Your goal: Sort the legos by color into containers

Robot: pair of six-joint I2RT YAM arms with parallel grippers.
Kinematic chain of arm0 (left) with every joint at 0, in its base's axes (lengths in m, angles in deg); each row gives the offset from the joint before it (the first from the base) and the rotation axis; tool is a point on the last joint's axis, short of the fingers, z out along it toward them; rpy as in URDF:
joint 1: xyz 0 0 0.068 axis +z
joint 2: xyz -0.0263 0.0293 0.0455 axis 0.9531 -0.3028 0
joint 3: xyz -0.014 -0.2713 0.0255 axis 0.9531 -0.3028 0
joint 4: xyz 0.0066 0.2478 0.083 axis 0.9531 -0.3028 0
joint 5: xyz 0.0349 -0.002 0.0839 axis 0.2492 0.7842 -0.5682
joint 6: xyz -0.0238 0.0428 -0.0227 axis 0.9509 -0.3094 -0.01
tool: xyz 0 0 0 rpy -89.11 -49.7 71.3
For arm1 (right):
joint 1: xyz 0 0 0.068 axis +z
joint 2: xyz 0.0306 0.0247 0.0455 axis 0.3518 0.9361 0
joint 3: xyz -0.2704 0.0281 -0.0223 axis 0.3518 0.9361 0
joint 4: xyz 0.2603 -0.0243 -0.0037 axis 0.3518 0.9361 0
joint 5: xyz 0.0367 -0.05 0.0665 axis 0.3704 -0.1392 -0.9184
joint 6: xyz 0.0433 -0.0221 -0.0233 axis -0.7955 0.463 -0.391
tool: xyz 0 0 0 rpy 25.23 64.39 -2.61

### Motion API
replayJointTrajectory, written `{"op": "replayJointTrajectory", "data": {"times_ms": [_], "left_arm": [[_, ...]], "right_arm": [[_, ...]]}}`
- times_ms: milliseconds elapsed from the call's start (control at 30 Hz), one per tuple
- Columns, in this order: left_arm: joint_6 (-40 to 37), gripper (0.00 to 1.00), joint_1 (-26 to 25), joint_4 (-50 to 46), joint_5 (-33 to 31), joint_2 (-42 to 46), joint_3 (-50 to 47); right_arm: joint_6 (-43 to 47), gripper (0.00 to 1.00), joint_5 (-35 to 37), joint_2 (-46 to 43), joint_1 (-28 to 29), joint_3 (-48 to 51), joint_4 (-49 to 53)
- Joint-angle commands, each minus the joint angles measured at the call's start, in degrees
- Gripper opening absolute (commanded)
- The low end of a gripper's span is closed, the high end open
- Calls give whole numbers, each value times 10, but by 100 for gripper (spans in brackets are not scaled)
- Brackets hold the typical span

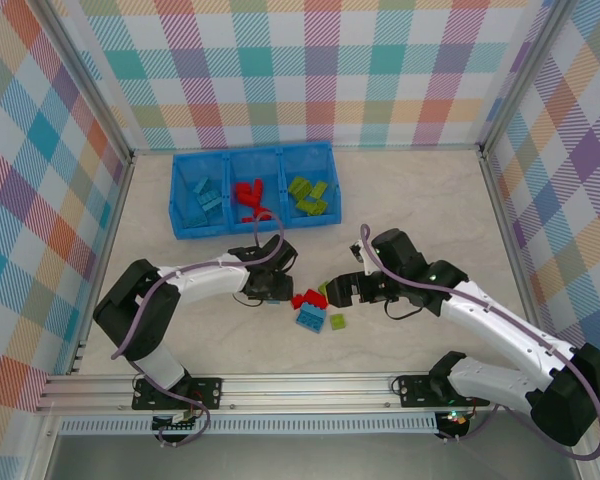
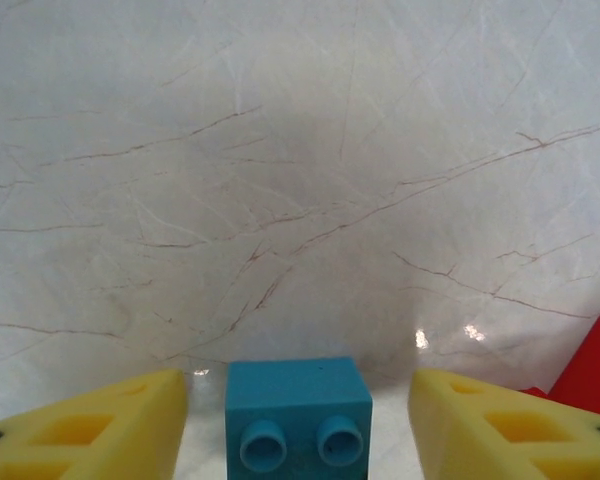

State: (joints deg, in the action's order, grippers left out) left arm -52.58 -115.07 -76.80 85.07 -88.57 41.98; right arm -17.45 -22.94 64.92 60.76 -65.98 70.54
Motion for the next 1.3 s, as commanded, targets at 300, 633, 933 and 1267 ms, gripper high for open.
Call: {"op": "replayJointTrajectory", "data": {"times_ms": [300,633,933,1267], "left_arm": [[-16,32,-10,-32,-47,-21,-1],[-50,26,47,-59,-107,148,43],[-117,24,261,19,-168,157,135],[-111,30,374,7,-64,-115,337]], "right_arm": [[-18,100,-7,-7,3,-19,-3],[-25,100,-8,-29,7,-28,6],[-34,100,-7,-44,16,-29,-7],[-41,100,13,-83,22,-28,36]]}}
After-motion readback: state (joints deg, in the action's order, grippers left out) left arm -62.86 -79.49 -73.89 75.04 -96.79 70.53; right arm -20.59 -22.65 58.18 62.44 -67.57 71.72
